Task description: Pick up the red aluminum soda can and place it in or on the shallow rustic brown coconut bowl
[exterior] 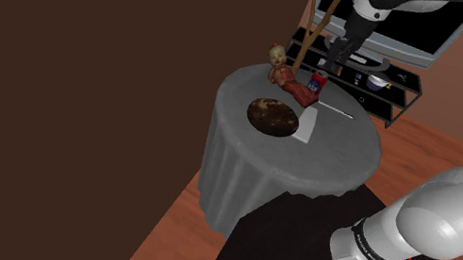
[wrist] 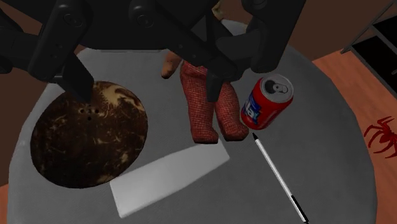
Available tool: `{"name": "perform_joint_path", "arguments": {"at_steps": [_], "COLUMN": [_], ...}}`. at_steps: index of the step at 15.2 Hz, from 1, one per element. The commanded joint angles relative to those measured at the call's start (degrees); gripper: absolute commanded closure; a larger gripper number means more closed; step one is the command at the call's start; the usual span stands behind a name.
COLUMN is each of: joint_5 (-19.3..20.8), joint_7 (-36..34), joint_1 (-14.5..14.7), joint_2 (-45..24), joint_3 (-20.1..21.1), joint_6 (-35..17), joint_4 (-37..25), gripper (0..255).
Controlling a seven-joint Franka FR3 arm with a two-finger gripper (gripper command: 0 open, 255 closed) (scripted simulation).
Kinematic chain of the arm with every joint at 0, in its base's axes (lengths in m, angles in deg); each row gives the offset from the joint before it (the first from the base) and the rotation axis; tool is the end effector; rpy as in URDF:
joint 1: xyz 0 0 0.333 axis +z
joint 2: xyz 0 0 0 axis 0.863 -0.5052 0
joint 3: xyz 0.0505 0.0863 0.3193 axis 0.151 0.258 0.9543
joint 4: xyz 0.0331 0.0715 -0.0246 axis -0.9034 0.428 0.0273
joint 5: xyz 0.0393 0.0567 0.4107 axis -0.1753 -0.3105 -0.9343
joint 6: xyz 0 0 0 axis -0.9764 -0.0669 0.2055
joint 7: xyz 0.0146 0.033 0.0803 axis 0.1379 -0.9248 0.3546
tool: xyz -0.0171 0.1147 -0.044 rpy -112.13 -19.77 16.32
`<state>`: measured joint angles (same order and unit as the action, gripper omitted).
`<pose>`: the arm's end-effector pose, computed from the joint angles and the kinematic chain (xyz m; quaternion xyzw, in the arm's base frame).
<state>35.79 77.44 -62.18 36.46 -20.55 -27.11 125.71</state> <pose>0.4498 -0.1591 0.4876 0.9984 0.0529 0.0214 0.0045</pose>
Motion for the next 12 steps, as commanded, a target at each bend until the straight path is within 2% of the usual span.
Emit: {"name": "perform_joint_path", "arguments": {"at_steps": [1,7,12], "joint_5": [-0.5,-4.5,-9.4], "joint_7": [2.6,10.5,17.2], "joint_1": [-0.3,-1.3,-3.6], "joint_2": [-3.9,-16.7,-28.1], "joint_3": [-1.7,-5.7,-7.2], "joint_6": [-1.9,-6.1,-7.7], "joint_4": [-1.7,-8.9,-17.0], "gripper": [0,0,0]}}
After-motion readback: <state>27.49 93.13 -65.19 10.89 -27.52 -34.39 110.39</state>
